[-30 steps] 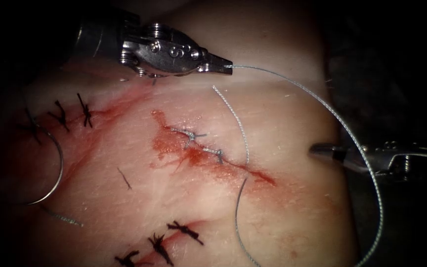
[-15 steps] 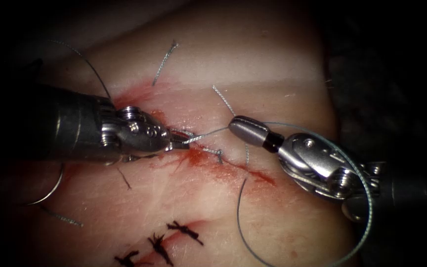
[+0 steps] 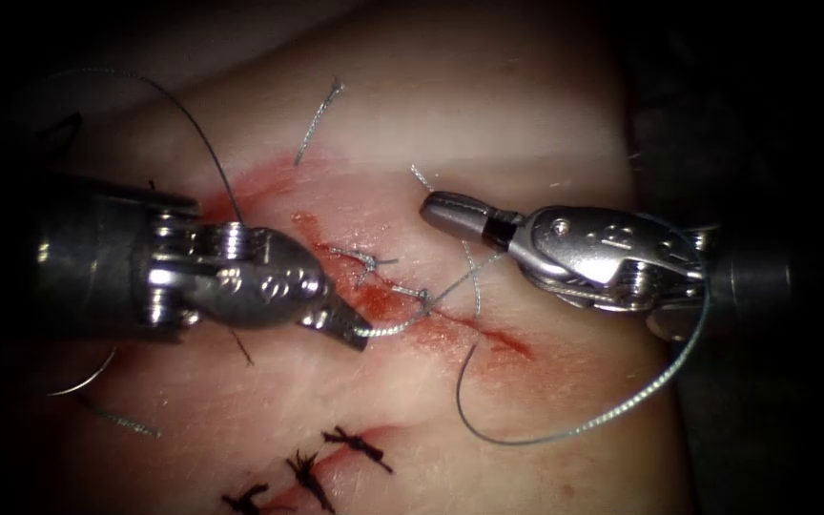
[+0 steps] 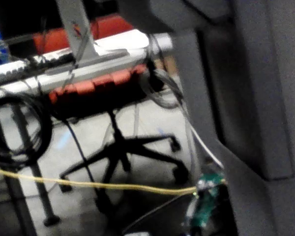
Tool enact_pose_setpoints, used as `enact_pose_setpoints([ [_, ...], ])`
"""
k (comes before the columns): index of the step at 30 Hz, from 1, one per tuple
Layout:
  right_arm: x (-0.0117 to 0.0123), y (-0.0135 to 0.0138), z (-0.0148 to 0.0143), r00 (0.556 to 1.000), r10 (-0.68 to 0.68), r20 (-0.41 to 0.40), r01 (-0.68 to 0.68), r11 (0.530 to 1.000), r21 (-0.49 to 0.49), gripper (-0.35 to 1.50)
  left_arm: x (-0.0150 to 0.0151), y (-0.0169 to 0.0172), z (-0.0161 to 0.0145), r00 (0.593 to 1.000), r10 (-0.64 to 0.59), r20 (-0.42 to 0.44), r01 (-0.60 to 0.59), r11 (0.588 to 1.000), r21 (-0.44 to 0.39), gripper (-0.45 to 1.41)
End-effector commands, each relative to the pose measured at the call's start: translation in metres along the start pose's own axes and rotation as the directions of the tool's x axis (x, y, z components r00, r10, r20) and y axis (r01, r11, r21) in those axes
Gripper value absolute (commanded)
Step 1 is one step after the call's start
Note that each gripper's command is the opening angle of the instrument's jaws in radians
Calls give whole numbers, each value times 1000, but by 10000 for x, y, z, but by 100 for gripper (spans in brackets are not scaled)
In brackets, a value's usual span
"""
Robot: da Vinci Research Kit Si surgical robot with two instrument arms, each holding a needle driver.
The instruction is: Wound Closure
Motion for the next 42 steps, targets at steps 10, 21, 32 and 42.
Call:
enact_pose_setpoints([
  [10, -11, -52, 37, 998, 8, -62, 20, 902, 432, -35, 20, -41, -23, 966, 10, -258, 27, 990, 137, -45],
  [21, 22, -48, 35, 907, 194, -373, -122, 971, 207, -35, -71, -49, 43, 994, -108, -23, 110, 989, 99, -45],
  [32, 40, -28, 12, 880, 180, -440, -205, 979, -10, -35, -103, -33, 59, 971, -232, 53, 229, 972, 48, -45],
  [42, 63, -12, 1, 922, -46, -385, 26, 998, -58, -35, -80, -29, 62, 974, -225, 38, 224, 974, 23, -45],
])
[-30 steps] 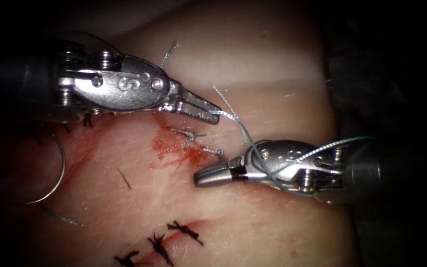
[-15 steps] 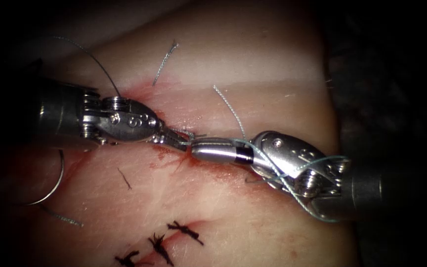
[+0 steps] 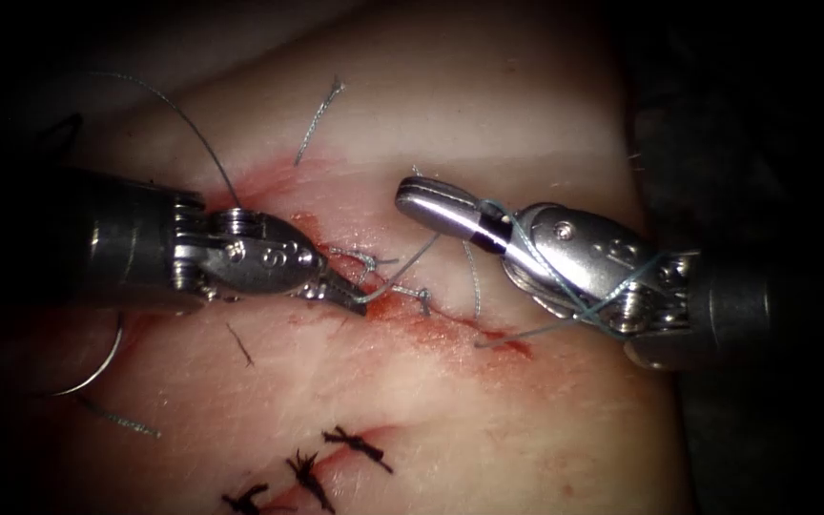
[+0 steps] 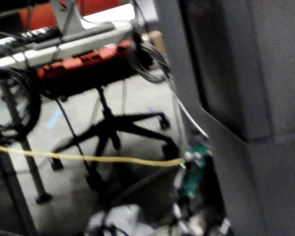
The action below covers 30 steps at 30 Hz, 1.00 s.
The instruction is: Wound Closure
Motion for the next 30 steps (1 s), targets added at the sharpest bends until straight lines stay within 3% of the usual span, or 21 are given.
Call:
enact_pose_setpoints([
  [1, 3, 4, 5, 997, -2, 73, 4, 1000, -22, -35, 2, -2, 3, 1000, 0, -6, 0, 1000, 2, -45],
  [4, 9, 3, 0, 977, -20, 213, 27, 999, -28, -35, 4, -3, -1, 1000, -12, -23, 12, 1000, 21, -45],
  [6, 10, 2, 0, 974, -31, 224, 32, 999, -2, -35, 5, -4, -2, 999, -11, -30, 12, 999, 31, -45],
  [7, 11, 2, -2, 971, -102, 218, 78, 990, 117, -35, 9, -7, -8, 998, -13, -58, 17, 998, 61, -45],
  [9, 11, 2, -3, 970, -120, 210, 85, 982, 167, -35, 11, -10, -11, 997, -15, -74, 21, 997, 80, -45],
  [11, 12, -4, -8, 962, -145, 231, 77, 957, 280, -35, 20, -22, -28, 990, -28, -136, 47, 989, 139, -45],
  [13, 13, -15, -17, 940, -86, 331, 26, 983, 180, -35, 29, -34, -54, 978, -57, -198, 100, 972, 214, -45],
  [14, 13, -15, -17, 940, -86, 331, 26, 983, 180, -35, 29, -34, -54, 978, -57, -198, 100, 972, 214, -45],
  [15, 15, -21, -21, 918, -74, 389, 0, 983, 185, -35, 33, -40, -68, 970, -86, -228, 144, 957, 250, -45],
  [19, 15, -22, -24, 904, -58, 423, -24, 982, 187, -35, 41, -44, -93, 960, -53, -277, 144, 936, 320, -45],
  [22, 14, -21, -29, 880, -63, 470, 0, 991, 133, -35, 45, -42, -99, 956, -43, -290, 142, 934, 328, -45],
  [26, 8, -25, -43, 816, -15, 578, -42, 995, 85, -35, 47, -42, -100, 956, -13, -293, 119, 930, 347, -45],
  [30, 5, -21, -46, 800, -9, 600, -3, 1000, 19, -35, 49, -41, -104, 949, -17, -313, 132, 928, 350, -45],
])
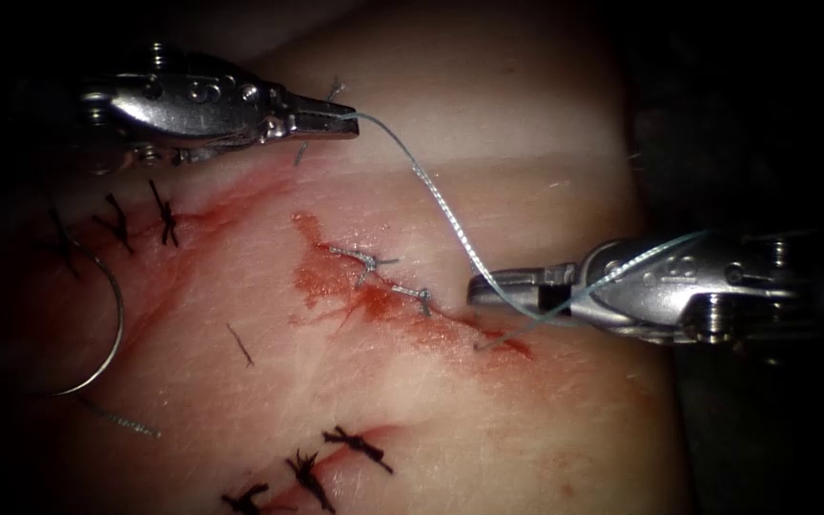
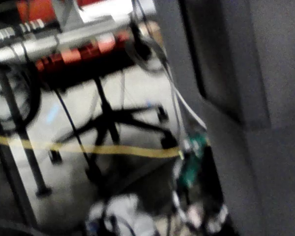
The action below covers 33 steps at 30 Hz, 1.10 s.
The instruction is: Wound Closure
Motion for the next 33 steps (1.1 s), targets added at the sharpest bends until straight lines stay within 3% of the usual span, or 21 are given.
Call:
enact_pose_setpoints([
  [1, 1, 3, 8, 1000, 5, -4, -5, 1000, -18, -35, -1, 0, 6, 1000, 2, 1, -2, 1000, 2, -45],
  [3, -1, 7, 5, 1000, 11, -5, -12, 1000, -23, -35, 0, -2, 4, 1000, 3, 2, -3, 1000, 6, -45],
  [5, -4, 12, 0, 1000, 0, -1, 0, 999, 32, -35, 2, -6, -1, 1000, 6, -5, -6, 1000, 8, -45],
  [8, -6, 17, 0, 990, -144, -12, 144, 985, 95, -35, 8, -15, -12, 999, 1, -43, 1, 999, 51, -45],
  [10, -6, 18, 1, 956, -289, -45, 292, 942, 163, -35, 10, -20, -21, 999, -7, -42, 10, 997, 76, -45],
  [11, -6, 19, 0, 913, -397, -92, 408, 886, 222, -35, 11, -24, -26, 999, -8, -43, 12, 995, 95, -45],
  [13, -6, 20, 0, 905, -412, -100, 424, 875, 233, -35, 11, -27, -30, 999, -12, -48, 17, 994, 106, -45],
  [14, -6, 20, 0, 900, -428, -79, 435, 883, 176, -35, 12, -31, -35, 998, -20, -61, 27, 992, 124, -45],
  [15, -6, 20, 1, 907, -417, -55, 420, 900, 115, -35, 14, -34, -39, 997, -28, -70, 37, 990, 139, -45],
  [17, -6, 22, 3, 907, -412, -84, 420, 889, 182, -35, 15, -33, -36, 997, -26, -67, 36, 989, 146, -45],
  [24, -2, 21, 15, 898, -397, -189, 429, 885, 181, -35, 16, -35, -24, 997, -37, -70, 49, 983, 176, -45],
  [28, -5, 7, 49, 865, -397, -308, 455, 879, 145, -35, 29, -49, 8, 995, -34, -99, 54, 977, 208, -45],
  [33, 11, 5, 47, 858, -323, -400, 417, 892, 175, -35, -6, -55, 42, 999, 3, -48, 8, 974, 225, -45],
])
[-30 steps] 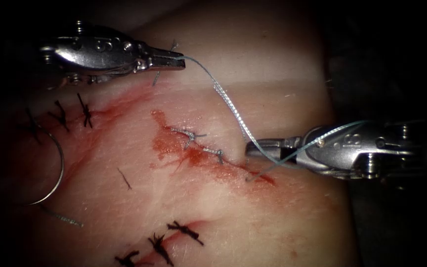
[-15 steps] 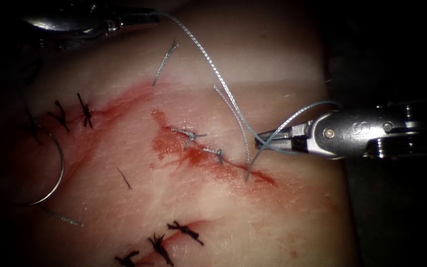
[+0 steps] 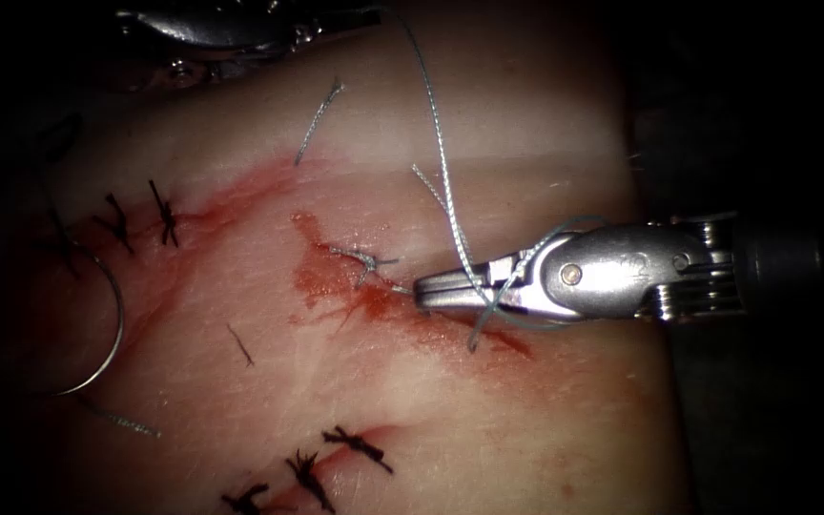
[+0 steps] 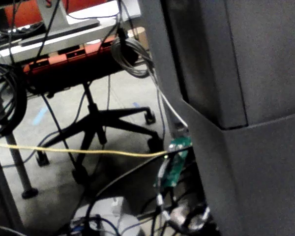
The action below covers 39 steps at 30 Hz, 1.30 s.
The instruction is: Wound Closure
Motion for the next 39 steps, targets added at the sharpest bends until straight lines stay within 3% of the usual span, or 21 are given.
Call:
enact_pose_setpoints([
  [1, 3, 4, 8, 1000, 11, -17, -11, 1000, 1, -35, -7, 5, 11, 1000, 8, 15, -7, 1000, -18, -45],
  [7, 27, 13, -2, 996, 54, -75, -57, 998, -32, -35, -49, 31, 35, 983, 26, 182, -10, 996, -92, -45],
  [12, 40, 21, -13, 991, 99, -90, -107, 990, -93, -35, -83, 60, 41, 946, 51, 319, 16, 979, -204, -45],
  [16, 42, 27, -12, 987, 114, -110, -129, 981, -142, -35, -81, 83, 43, 939, 52, 340, 42, 964, -264, -45],
  [17, 42, 29, -9, 986, 115, -117, -136, 972, -194, -35, -78, 95, 44, 939, 65, 336, 36, 958, -285, -45],
  [25, 40, 31, 1, 979, 152, -134, -182, 948, -261, -35, -51, 143, 49, 934, 31, 357, 96, 938, -332, -45],
  [31, 34, 36, -15, 984, 164, -70, -177, 954, -243, -35, -44, 120, 36, 940, 29, 340, 79, 951, -299, -45],
  [34, 28, 36, -31, 984, 166, -59, -175, 954, -241, -35, -39, 89, 13, 947, -12, 320, 84, 973, -215, -45],
  [35, 28, 37, -44, 984, 173, -33, -176, 948, -265, -35, -43, 64, -7, 941, -39, 337, 104, 979, -177, -45],
  [39, 28, 42, -60, 981, 193, -2, -181, 917, -356, -35, -63, 35, -46, 915, -17, 402, 96, 980, -176, -45],
])
